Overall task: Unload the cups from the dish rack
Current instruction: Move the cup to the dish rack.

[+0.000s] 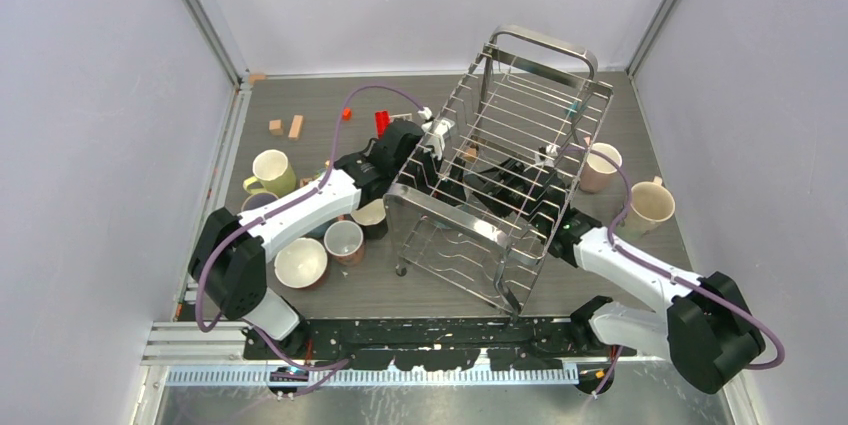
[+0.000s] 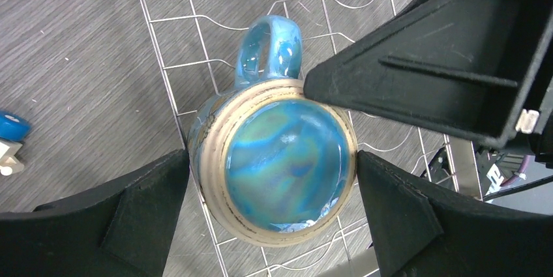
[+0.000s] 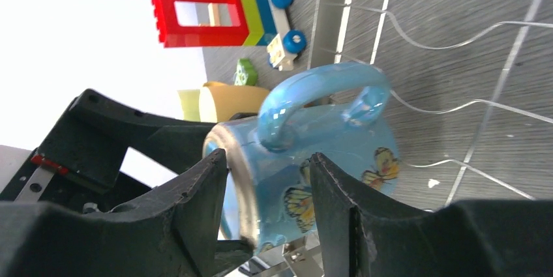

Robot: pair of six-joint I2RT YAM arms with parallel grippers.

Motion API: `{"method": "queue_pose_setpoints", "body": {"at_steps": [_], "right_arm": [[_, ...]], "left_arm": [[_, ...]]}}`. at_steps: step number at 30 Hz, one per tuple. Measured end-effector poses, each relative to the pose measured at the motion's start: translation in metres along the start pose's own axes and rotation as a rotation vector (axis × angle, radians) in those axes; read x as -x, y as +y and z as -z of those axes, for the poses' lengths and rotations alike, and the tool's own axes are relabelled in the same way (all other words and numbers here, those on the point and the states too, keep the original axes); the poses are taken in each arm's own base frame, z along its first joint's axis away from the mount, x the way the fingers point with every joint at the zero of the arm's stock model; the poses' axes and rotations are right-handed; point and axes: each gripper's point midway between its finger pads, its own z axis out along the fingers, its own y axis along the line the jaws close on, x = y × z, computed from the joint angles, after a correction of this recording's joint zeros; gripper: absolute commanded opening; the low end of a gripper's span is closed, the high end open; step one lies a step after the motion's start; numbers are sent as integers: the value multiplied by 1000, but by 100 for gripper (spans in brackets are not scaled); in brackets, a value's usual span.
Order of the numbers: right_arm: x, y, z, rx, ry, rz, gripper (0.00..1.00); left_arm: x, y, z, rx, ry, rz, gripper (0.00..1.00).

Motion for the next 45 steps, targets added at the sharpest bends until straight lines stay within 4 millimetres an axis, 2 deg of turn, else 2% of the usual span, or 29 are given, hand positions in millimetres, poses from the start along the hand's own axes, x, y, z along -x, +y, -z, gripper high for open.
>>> {"method": "queue_pose_setpoints", "body": {"at_steps": [3,9,15,21,27,36,45], "right_arm": [[-6,9,-2,23,33,7,55],[-6,7,-6,9,26,-16,58],[3,8,-6,-4,-22,-77,60],[21,14,1,7,-96,-164,60],[27,1,0,-46,-126,-242,59],[19,-25,-15,-140,-112,-303,58],[24,-17,-21,-108,-126,-393,59]], "left_arm": [[0,0,0,-1,1,0,100],[-1,-1,-1,-13,7,-16,100],[-3,-6,-7,-53,27,-27,99],[-3,-6,-7,-63,28,-34,100],[-2,-7,-8,-68,29,-48,100],[-2,-5,-8,-55,7,-57,98],[1,-7,-9,-69,-25,-89,87]]}}
